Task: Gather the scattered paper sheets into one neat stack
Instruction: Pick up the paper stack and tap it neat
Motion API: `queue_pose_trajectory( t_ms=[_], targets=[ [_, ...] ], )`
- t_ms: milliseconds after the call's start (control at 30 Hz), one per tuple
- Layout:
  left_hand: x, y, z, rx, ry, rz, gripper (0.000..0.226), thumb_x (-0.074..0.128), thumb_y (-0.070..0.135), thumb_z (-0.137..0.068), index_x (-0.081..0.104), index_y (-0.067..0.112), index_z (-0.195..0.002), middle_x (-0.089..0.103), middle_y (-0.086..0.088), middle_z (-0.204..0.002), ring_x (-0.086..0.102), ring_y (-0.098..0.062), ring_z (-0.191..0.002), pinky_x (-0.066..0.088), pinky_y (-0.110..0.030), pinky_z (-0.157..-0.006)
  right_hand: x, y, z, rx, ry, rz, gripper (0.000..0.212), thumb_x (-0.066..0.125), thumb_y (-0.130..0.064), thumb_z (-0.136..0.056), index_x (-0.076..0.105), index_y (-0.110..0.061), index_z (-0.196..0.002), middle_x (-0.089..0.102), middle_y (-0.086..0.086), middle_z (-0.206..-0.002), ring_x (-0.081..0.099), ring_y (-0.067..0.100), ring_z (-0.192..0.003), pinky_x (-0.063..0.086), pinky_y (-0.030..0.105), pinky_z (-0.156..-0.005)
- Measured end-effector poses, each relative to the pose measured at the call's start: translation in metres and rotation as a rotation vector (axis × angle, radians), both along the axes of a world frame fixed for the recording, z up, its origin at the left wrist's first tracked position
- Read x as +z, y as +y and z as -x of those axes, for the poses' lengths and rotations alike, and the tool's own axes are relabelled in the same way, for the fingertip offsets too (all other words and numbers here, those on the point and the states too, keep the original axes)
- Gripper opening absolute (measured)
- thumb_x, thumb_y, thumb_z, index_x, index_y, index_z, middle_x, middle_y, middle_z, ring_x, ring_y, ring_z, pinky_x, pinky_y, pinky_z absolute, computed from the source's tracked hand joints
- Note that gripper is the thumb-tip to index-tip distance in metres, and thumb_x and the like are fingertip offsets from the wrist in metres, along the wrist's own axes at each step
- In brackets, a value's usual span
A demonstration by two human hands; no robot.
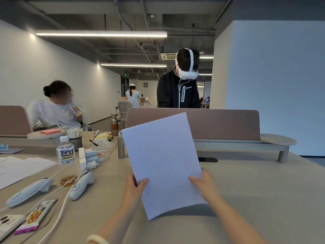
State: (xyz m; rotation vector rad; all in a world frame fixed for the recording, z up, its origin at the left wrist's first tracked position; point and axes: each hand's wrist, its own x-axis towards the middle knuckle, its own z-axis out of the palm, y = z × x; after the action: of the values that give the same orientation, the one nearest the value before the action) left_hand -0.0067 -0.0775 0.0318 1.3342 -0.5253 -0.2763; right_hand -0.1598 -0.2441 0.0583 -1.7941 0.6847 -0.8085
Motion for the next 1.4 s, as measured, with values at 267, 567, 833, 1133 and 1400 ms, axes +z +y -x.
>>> queue_pose_trajectory(
  t_ms=[267,567,833,1133,1400],
  targets=[
    [0.039,0.032,-0.043,0.363,-0.285,-0.137,0.095,0.081,0.023,-0.071,0.022,0.02,-0.147,0.033,0.0,-0.147,0.031,-0.02,-0.137,0.03,-0.044,-0.111,0.111,-0.006,0.007,0.102,0.581,0.771,0.031,0.059,-0.018,-0.087,0.037,-0.023,-0.066,0.049,-0.002,-0.081,0.046,0.021,-0.081,0.029,0.028,-0.057],
    [0.008,0.039,-0.035,-0.033,-0.157,-0.1,0.03,0.069,0.021,-0.083,0.06,0.023,-0.111,0.07,0.0,-0.108,0.067,-0.021,-0.098,0.053,-0.032,-0.075,0.101,-0.001,-0.004,0.123,0.703,0.919,0.014,0.066,-0.028,-0.08,0.054,-0.023,-0.084,0.056,-0.003,-0.085,0.053,0.021,-0.081,0.035,0.03,-0.059],
    [0.004,0.033,-0.038,-0.02,-0.079,-0.138,0.048,0.07,0.037,-0.07,0.055,0.015,-0.11,0.068,-0.006,-0.107,0.067,-0.025,-0.095,0.055,-0.045,-0.082,0.069,-0.032,0.053,0.07,0.113,0.155,0.049,0.076,-0.016,-0.077,0.049,-0.025,-0.117,0.058,-0.007,-0.093,0.055,0.003,-0.085,0.04,0.01,-0.068],
    [0.006,0.02,-0.031,-0.005,-0.049,-0.109,0.033,0.067,0.021,-0.086,0.051,0.012,-0.113,0.065,-0.007,-0.108,0.066,-0.025,-0.095,0.055,-0.039,-0.076,-0.008,-0.034,0.024,-0.065,-0.096,-0.197,0.021,0.064,-0.009,-0.087,0.059,-0.004,-0.107,0.067,0.014,-0.107,0.064,0.02,-0.086,0.047,0.025,-0.066],
    [0.017,0.021,-0.033,0.03,-0.003,0.01,0.031,0.064,0.022,-0.088,0.05,0.016,-0.114,0.065,-0.008,-0.111,0.066,-0.029,-0.098,0.056,-0.05,-0.081,0.027,-0.027,0.014,-0.102,-0.119,-0.098,0.027,0.058,-0.028,-0.09,0.049,-0.008,-0.106,0.061,0.006,-0.102,0.06,0.023,-0.089,0.05,0.04,-0.079]
  ],
)
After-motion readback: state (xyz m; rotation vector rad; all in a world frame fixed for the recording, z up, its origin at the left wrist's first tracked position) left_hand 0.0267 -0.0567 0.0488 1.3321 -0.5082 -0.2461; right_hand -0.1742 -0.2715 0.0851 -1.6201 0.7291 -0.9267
